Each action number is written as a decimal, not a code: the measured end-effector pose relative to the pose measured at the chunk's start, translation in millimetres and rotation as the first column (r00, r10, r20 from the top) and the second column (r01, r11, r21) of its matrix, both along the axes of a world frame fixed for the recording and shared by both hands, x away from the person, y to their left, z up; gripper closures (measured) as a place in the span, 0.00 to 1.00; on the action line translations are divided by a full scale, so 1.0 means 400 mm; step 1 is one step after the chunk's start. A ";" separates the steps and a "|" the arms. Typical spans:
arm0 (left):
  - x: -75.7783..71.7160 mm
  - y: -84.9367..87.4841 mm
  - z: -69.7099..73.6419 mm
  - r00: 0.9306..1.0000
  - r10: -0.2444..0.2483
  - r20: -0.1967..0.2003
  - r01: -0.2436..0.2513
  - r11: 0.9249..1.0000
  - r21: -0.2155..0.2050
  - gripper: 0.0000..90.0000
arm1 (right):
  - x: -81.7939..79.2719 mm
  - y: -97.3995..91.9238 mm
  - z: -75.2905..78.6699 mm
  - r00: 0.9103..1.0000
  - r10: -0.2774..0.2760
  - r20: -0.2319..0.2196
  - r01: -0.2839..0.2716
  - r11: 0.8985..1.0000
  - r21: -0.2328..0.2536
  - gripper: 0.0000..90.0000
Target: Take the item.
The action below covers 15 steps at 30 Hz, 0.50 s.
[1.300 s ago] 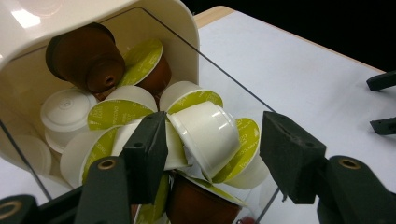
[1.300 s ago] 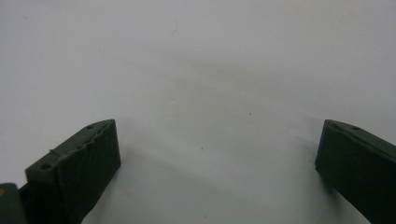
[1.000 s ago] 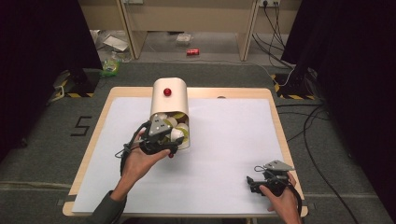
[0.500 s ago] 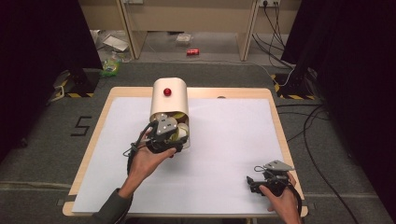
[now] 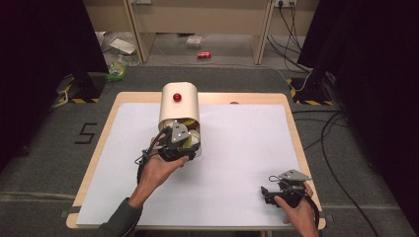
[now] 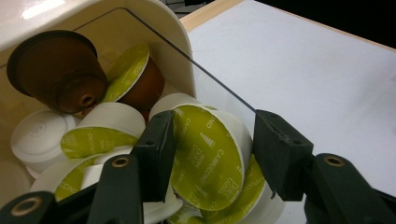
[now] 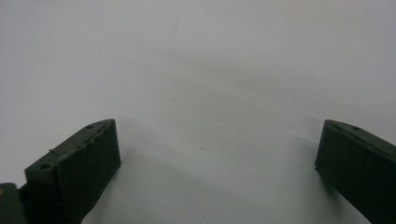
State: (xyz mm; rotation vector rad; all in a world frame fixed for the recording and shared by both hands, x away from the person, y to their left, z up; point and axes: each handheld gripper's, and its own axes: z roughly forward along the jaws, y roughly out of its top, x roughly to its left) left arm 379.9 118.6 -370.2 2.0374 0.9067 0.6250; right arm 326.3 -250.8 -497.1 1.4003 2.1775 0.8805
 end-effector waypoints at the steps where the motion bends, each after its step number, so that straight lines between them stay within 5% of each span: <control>1: 0.003 0.002 0.002 1.000 -0.006 0.008 0.006 1.000 0.004 0.53 | 0.000 0.000 0.000 1.000 -0.001 0.000 0.001 1.000 0.000 0.00; 3: 0.007 0.007 0.002 1.000 -0.017 -0.009 0.017 1.000 -0.018 0.52 | 0.000 0.000 0.000 1.000 0.000 0.000 0.000 1.000 0.000 0.00; 7: 0.026 0.005 -0.010 0.999 -0.001 0.043 -0.001 0.999 0.044 0.46 | 0.000 0.000 0.000 1.000 0.000 0.000 0.000 1.000 0.000 0.00; 15: 0.019 0.018 0.007 0.998 -0.055 0.016 0.054 0.997 0.057 0.41 | 0.000 0.000 0.000 1.000 0.000 0.000 0.000 1.000 0.000 0.00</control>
